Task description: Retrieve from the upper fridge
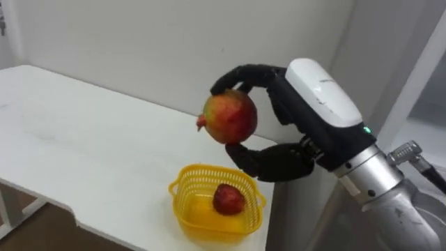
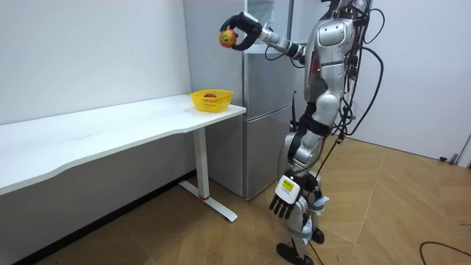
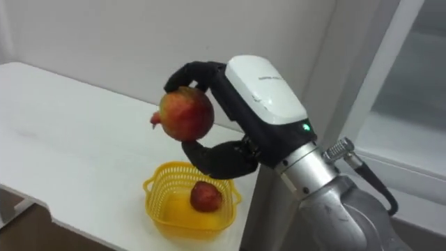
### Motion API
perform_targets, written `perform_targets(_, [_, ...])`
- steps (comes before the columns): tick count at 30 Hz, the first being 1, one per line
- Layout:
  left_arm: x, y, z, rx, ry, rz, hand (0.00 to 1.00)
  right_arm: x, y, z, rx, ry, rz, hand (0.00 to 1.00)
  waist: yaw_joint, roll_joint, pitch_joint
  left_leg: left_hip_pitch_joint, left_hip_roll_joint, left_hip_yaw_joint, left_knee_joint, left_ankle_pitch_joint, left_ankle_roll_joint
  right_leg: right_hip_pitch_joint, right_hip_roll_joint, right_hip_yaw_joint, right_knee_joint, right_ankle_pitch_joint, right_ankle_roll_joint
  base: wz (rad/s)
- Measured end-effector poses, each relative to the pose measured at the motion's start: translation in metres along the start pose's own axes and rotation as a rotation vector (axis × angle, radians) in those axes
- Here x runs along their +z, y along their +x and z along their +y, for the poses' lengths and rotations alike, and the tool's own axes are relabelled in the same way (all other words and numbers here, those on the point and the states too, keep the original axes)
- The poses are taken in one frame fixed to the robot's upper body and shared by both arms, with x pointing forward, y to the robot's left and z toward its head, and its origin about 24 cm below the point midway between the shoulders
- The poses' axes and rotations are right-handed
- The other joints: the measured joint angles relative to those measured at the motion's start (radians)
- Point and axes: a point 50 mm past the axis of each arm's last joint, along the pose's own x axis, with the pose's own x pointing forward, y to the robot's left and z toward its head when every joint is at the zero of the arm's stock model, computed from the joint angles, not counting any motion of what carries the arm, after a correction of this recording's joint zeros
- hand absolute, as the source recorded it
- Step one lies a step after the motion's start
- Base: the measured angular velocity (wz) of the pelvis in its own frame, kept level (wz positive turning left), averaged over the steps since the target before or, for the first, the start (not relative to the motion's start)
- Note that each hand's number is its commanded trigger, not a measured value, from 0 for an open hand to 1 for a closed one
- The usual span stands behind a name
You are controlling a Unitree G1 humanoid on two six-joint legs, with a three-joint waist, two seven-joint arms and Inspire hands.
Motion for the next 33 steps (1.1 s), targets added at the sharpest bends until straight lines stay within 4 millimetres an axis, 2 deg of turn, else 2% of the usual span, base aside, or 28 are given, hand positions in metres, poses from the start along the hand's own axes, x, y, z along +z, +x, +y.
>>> perform_targets(2, [0.0,0.0,0.003,0.003,0.003,0.001,0.0,-0.021,-0.003,0.016,0.074,0.013,0.104,1.0,0.004,-0.009,0.0014,-0.023,-0.005,-0.02,0.004,0.0,0.0,-0.008,-0.001,-0.021,-0.001,0.0,0.0,0.22])
perform_targets(5, [-0.008,-0.001,0.002,-0.003,0.009,0.028,0.0,-0.036,-0.008,0.031,0.139,0.017,0.178,1.0,0.016,-0.01,0.0003,-0.028,-0.007,-0.022,0.005,0.0,0.0,-0.009,-0.003,-0.023,-0.003,0.0,0.0,0.05])
perform_targets(9, [-0.015,-0.002,0.002,-0.004,0.012,0.058,0.0,-0.05,-0.013,0.037,0.162,0.056,0.25,1.0,0.023,-0.016,-0.004,-0.033,-0.012,-0.041,0.006,0.0,0.0,0.001,-0.005,-0.046,-0.014,0.0,0.0,0.14])
perform_targets(13, [-0.015,-0.002,0.003,-0.008,0.008,0.059,0.0,-0.07,-0.023,0.048,0.209,0.077,0.358,1.0,0.049,-0.025,-0.0086,-0.032,-0.012,-0.046,0.016,0.0,0.0,0.009,-0.005,-0.061,-0.015,-0.001,0.002,0.11])
perform_targets(16, [-0.016,-0.002,0.003,-0.023,0.007,0.063,0.0,-0.081,-0.031,0.057,0.245,0.079,0.414,1.0,0.061,-0.031,-0.0062,-0.033,-0.014,-0.05,0.015,0.0,0.0,0.011,-0.007,-0.065,-0.015,-0.002,0.004,0.05])
perform_targets(17, [-0.016,-0.002,0.004,-0.024,0.007,0.064,0.0,-0.086,-0.034,0.059,0.258,0.084,0.443,1.0,0.065,-0.034,-0.0019,-0.035,-0.014,-0.056,0.012,0.0,0.0,0.012,-0.007,-0.068,-0.015,-0.002,0.004,0.11])
perform_targets(18, [-0.017,-0.002,0.005,-0.026,0.006,0.065,0.0,-0.089,-0.036,0.06,0.264,0.084,0.455,1.0,0.066,-0.035,0.0001,-0.036,-0.015,-0.057,0.01,0.0,0.0,0.012,-0.007,-0.068,-0.016,-0.002,0.004,0.09])
perform_targets(22, [-0.02,-0.003,0.004,-0.033,0.001,0.084,0.0,-0.104,-0.047,0.066,0.294,0.088,0.538,1.0,0.086,-0.043,-0.0001,-0.04,-0.015,-0.069,0.008,0.0,0.0,0.01,-0.007,-0.071,-0.018,-0.002,0.004,0.03])
perform_targets(31, [-0.02,-0.003,0.006,-0.028,-0.008,0.087,0.0,-0.115,-0.057,0.072,0.298,0.105,0.602,1.0,0.1,-0.044,0.0005,-0.042,-0.017,-0.076,0.015,0.0,0.0,0.014,-0.015,-0.088,-0.019,-0.002,0.004,0.03])
perform_targets(32, [-0.019,-0.003,0.006,-0.025,-0.007,0.085,0.0,-0.116,-0.058,0.073,0.299,0.106,0.609,0.69,0.1,-0.044,0.0007,-0.045,-0.018,-0.078,0.019,0.0,0.0,0.014,-0.015,-0.095,-0.019,-0.002,0.004,0.05])
perform_targets(33, [-0.019,-0.002,0.006,-0.023,-0.007,0.084,0.0,-0.116,-0.058,0.073,0.297,0.106,0.613,0.45,0.1,-0.044,0.0006,-0.048,-0.019,-0.08,0.02,0.0,0.0,0.014,-0.016,-0.097,-0.019,-0.003,0.004,0.1])
